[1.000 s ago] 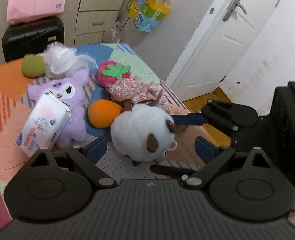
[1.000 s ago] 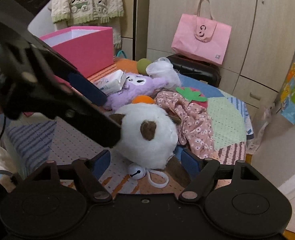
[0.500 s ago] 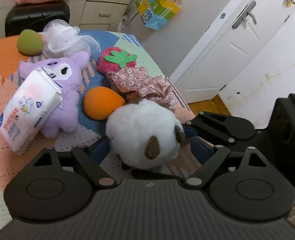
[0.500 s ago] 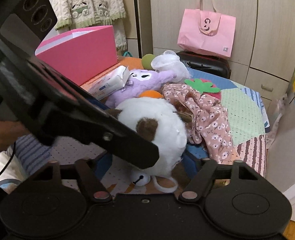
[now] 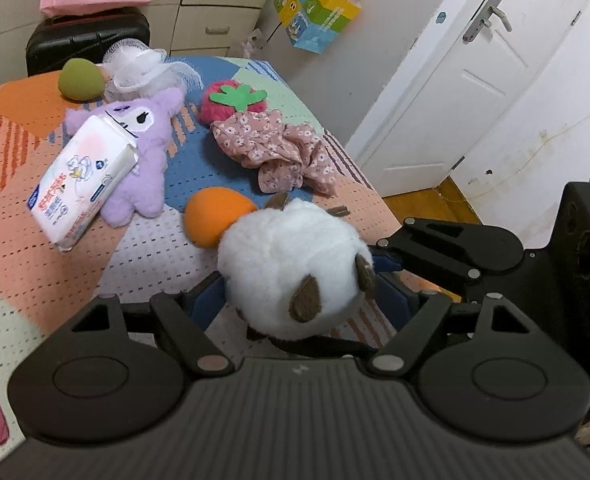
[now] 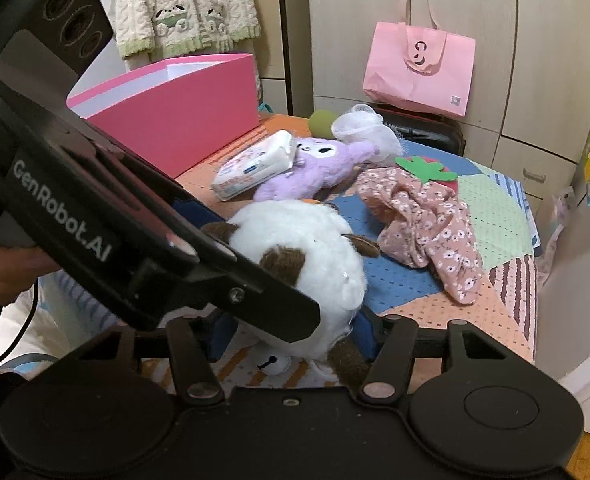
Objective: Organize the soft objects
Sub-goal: 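Close the left gripper on the white plush toy and lift it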
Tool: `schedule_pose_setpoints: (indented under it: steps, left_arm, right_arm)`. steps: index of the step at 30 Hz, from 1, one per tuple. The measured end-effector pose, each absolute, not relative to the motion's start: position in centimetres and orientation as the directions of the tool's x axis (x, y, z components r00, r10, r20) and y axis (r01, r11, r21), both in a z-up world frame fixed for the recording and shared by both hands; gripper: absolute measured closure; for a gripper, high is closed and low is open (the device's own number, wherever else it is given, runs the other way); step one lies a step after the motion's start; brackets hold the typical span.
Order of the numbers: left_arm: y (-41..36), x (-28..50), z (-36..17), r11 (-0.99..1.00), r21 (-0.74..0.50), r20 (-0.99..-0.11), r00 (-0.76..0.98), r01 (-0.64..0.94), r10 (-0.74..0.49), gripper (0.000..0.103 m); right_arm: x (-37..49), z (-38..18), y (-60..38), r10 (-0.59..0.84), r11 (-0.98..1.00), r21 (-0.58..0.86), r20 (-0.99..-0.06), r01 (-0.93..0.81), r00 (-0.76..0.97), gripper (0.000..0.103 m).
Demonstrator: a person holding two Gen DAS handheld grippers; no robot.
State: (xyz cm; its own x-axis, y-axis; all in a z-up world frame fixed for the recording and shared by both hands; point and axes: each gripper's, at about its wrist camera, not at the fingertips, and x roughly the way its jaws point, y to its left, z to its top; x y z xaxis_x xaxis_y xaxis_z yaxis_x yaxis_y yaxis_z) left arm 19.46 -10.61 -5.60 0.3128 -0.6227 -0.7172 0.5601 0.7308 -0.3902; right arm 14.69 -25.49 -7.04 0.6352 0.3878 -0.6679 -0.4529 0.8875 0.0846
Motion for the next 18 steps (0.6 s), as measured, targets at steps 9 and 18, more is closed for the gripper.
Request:
schedule_pose_setpoints:
  steps: [9, 18]
  left_arm:
    - [-9.9, 17.7, -5.4, 0.737, -0.387, -0.721, 0.317, 0.555, -0.617, 0.025]
    - [-9.2, 16.4, -5.7, 0.738, -0.407, -0.728, 0.296, 0.538, -0.618, 0.027]
  right_arm:
    - [13.2, -6.6, -24.6, 0.377, 0.894, 0.079, -0.665, -0.441, 0.644, 0.04]
    - [11.9, -6.6, -24.0, 0.365, 0.897, 0.068, -0.673, -0.438, 0.643, 0.04]
